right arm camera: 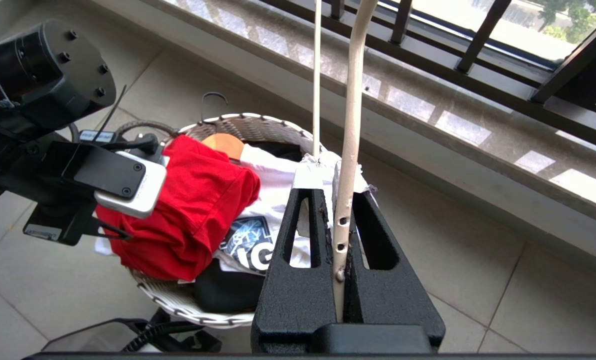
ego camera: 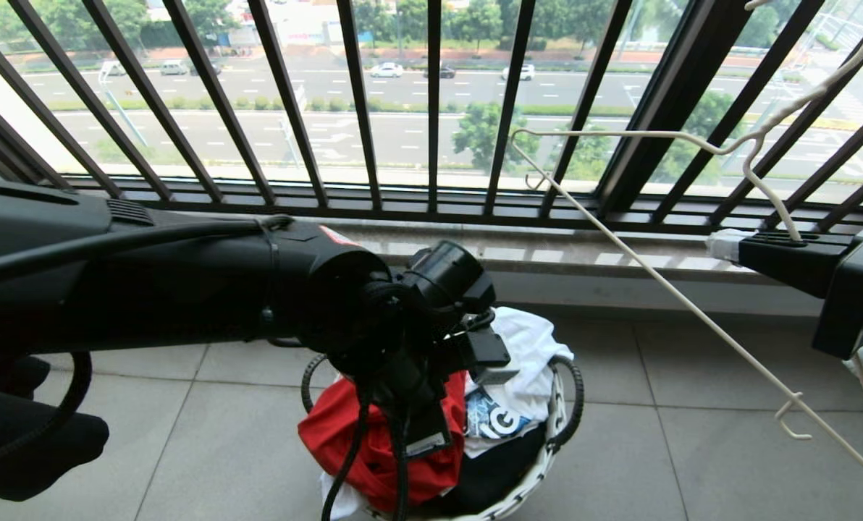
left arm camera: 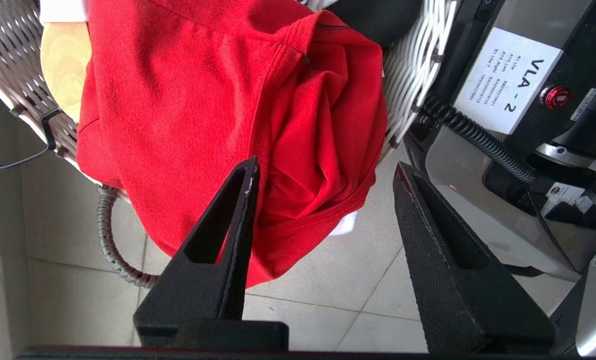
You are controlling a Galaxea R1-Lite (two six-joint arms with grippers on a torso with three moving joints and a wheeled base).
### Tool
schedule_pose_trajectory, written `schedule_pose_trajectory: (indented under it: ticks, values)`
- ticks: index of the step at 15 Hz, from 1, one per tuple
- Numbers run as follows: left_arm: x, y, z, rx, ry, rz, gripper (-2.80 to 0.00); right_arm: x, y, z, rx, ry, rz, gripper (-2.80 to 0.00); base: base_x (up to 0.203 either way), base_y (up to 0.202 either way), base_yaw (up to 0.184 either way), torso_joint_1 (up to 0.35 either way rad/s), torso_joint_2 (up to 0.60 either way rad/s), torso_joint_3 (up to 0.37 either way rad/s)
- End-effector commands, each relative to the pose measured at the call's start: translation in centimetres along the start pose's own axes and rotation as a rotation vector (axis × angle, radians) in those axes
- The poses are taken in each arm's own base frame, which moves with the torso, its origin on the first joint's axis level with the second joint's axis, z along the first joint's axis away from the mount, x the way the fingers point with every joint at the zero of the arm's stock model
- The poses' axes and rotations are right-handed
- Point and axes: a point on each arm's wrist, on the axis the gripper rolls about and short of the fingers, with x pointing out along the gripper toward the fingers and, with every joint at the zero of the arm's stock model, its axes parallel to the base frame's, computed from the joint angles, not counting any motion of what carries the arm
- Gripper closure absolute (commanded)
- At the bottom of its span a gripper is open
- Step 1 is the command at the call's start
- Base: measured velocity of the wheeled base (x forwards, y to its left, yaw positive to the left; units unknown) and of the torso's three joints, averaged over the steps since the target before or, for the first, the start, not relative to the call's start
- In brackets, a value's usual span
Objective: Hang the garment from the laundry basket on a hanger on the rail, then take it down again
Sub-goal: Pick up clothes from the basket
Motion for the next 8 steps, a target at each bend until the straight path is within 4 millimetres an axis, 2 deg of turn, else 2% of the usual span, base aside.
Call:
schedule_pose_trajectory:
  ticks: [1,4,8]
  values:
    - [2.1,-0.2,0.2,0.019,0.040,-0.029,-2.80,0.0,0.0,0.0,-0.001,0.000,-0.001,0.00,0.000,0.000,0.000,0.000,0.00,0.000]
    - [4.7,-0.6,0.3,0.030,0.088,-0.057,-2.80,0.1,0.0,0.0,-0.001,0.002,-0.001,0.00,0.000,0.000,0.000,0.000,0.00,0.000]
    - [7.6,-0.1,1.3,0.055,0.037,-0.019,-2.80,0.1,0.0,-0.1,-0.003,0.003,-0.001,0.00,0.000,0.000,0.000,0.000,0.00,0.000]
